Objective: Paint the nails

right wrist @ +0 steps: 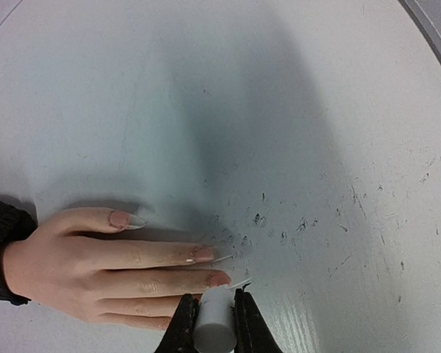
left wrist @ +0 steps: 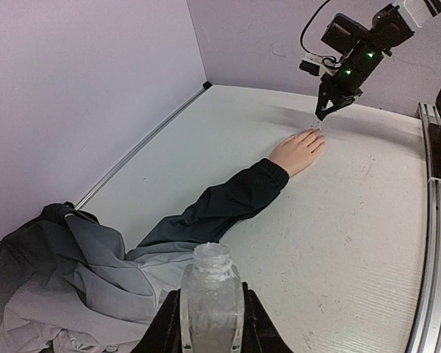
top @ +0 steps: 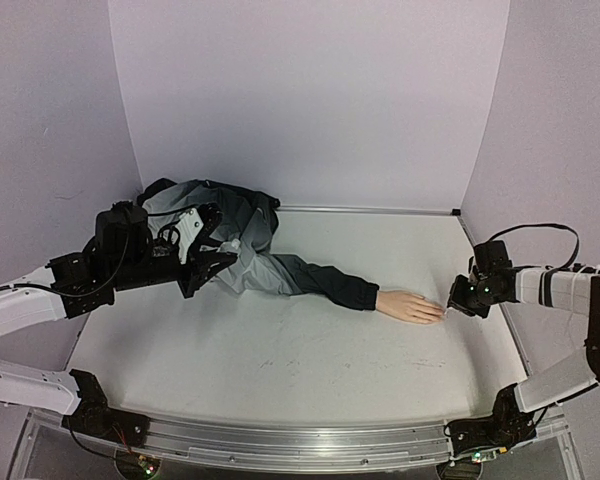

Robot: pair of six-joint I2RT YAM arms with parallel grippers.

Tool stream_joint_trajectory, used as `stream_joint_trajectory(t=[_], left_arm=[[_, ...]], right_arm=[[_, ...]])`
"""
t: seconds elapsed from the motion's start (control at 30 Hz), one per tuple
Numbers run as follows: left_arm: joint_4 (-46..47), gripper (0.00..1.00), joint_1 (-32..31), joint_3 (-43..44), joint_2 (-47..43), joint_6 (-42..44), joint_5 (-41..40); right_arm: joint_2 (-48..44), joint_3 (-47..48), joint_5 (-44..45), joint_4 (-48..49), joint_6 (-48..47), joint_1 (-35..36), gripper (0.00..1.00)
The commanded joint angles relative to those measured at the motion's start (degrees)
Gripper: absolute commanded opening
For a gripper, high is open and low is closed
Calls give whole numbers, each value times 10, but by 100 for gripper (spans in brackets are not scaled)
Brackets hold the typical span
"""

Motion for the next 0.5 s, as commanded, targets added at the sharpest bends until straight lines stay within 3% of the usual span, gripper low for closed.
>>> stream_joint_trajectory(t=[0.0,0.47], left_arm=[[14,0,0,30,-11,2,4],[13,0,0,30,-12,2,4]], right_arm=[[2,18,14,1,0,-3,0],[11,19,14,1,1,-2,0]])
